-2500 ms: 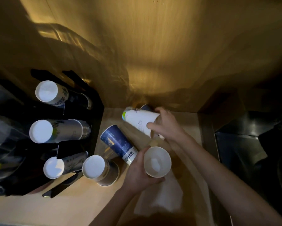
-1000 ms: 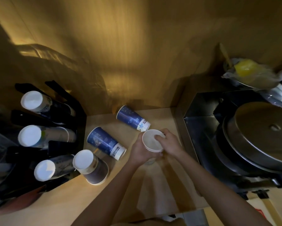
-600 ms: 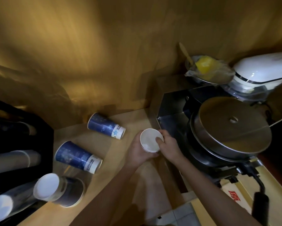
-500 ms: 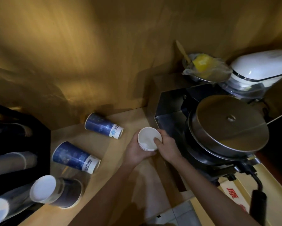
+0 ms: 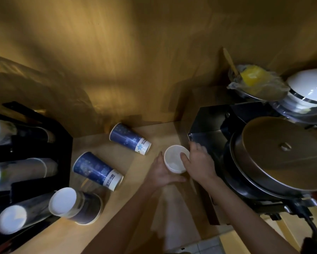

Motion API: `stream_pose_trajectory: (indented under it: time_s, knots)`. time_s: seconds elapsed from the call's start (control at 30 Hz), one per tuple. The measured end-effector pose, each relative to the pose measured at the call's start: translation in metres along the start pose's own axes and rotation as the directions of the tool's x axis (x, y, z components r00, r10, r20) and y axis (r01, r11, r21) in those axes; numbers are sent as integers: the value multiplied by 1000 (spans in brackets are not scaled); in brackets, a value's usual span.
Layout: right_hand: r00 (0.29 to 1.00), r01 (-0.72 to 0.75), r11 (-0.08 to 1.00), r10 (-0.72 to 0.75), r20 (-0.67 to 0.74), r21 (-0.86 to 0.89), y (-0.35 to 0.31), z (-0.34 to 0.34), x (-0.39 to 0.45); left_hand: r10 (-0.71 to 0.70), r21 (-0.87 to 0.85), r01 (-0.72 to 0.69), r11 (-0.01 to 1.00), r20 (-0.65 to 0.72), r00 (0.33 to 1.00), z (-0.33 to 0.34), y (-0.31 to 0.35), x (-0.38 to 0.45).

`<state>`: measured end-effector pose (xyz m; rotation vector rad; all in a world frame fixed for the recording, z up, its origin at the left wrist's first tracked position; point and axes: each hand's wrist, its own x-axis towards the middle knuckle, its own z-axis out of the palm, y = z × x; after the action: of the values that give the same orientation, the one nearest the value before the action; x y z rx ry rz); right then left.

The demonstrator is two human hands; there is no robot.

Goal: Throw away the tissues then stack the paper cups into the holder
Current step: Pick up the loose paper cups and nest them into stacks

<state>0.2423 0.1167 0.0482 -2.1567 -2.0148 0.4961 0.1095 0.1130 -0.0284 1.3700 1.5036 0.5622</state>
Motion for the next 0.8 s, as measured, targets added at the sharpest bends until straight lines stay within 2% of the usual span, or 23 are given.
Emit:
stream_pose_trajectory:
  time_s: [0.1, 0.13, 0.2, 0.27, 0.33, 0.43, 0.5, 0.57, 0.63, 0.7, 0.8]
  knots:
    - [995, 100, 993, -102, -17, -56, -24, -12, 14, -37, 37, 36, 999, 28, 999, -23, 26, -21]
    - [992, 128, 990, -128, -6, -54, -34, -14, 20, -44, 12, 44, 999, -16, 999, -32, 28, -25]
    - [983, 184, 983, -183, 19, -29, -54, -16, 32, -30, -1, 30, 1000, -206, 978, -58, 24, -29]
    - [972, 232, 972, -233, 38, 25, -73, -14, 45, -36, 16, 46, 999, -388, 921, -84, 17, -32]
    - [967, 236, 964, -246, 69, 126, -90, -8, 56, -63, 4, 78, 997, -547, 835, -102, 3, -32]
    - [965, 216, 930, -250, 80, 297, -108, 13, 74, -128, -4, 178, 984, -707, 695, -117, -10, -29]
    - [962, 222, 929, -259, 89, 296, -114, 33, 86, -234, -8, 325, 946, -712, 662, -118, -22, -22]
    - [959, 202, 958, -236, 157, 202, -118, 53, 97, -375, -35, 473, 881, -662, 649, -116, -36, -14]
    - [954, 162, 981, -183, 238, 106, -120, 73, 106, -475, -85, 546, 834, -614, 630, -114, -46, -7]
    - [946, 147, 988, -154, 284, 45, -120, 90, 112, -505, -95, 570, 816, -596, 624, -110, -54, -1]
    - [932, 118, 992, -124, 340, 36, -121, 108, 118, -459, -22, 570, 821, -620, 637, -106, -64, 4]
